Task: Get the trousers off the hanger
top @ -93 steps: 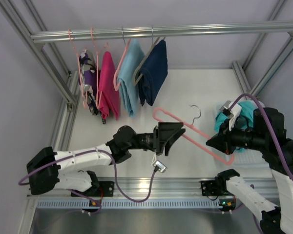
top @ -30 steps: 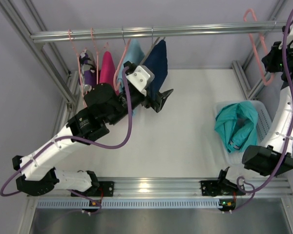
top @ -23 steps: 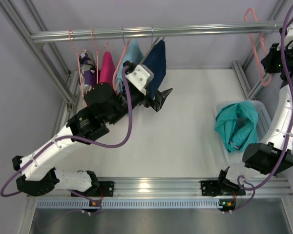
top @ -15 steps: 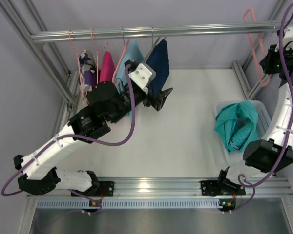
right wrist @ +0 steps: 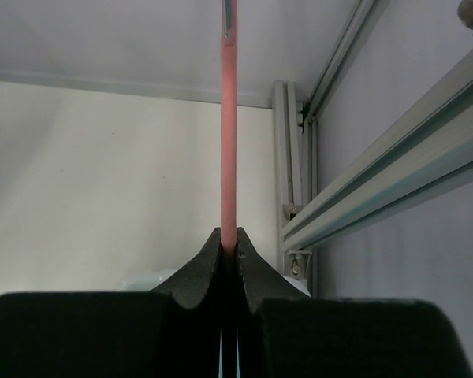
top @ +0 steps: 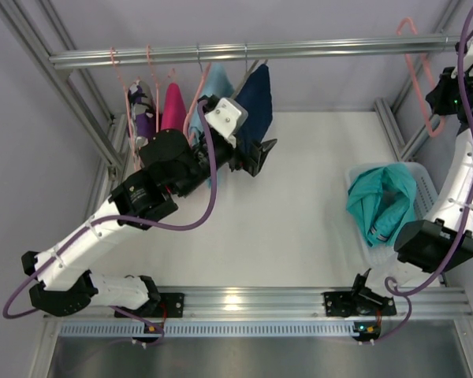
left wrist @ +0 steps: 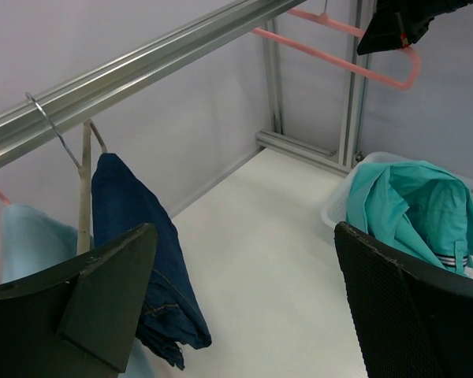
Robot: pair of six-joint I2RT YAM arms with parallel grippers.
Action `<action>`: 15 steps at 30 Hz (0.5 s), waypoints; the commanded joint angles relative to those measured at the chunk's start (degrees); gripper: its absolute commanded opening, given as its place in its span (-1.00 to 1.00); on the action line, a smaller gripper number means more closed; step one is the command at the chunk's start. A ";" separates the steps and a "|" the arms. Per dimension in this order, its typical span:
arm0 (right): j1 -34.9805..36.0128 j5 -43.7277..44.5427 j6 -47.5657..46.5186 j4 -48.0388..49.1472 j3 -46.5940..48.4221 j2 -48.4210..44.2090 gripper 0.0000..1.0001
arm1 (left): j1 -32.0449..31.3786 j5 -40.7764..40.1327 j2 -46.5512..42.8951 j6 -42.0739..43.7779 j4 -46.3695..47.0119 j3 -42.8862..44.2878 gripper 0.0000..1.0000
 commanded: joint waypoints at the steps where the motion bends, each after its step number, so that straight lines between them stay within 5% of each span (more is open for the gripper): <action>1: -1.01 -1.08 0.04 -1.51 6.22 0.78 -1.00 | 0.66 0.49 -0.03 -2.20 0.46 1.32 0.98; 6: -1.36 -0.82 -2.16 -6.00 9.75 3.33 -0.98 | 1.01 0.93 -0.03 -2.38 0.55 1.32 0.98; 8: -1.45 -0.81 -2.34 -6.53 9.75 3.25 -0.82 | 1.01 0.84 -0.03 -2.64 0.46 1.23 0.98; 15: -2.59 -2.83 -3.22 -7.50 9.31 0.70 0.45 | 2.15 1.98 -0.03 -5.01 -0.77 2.64 0.98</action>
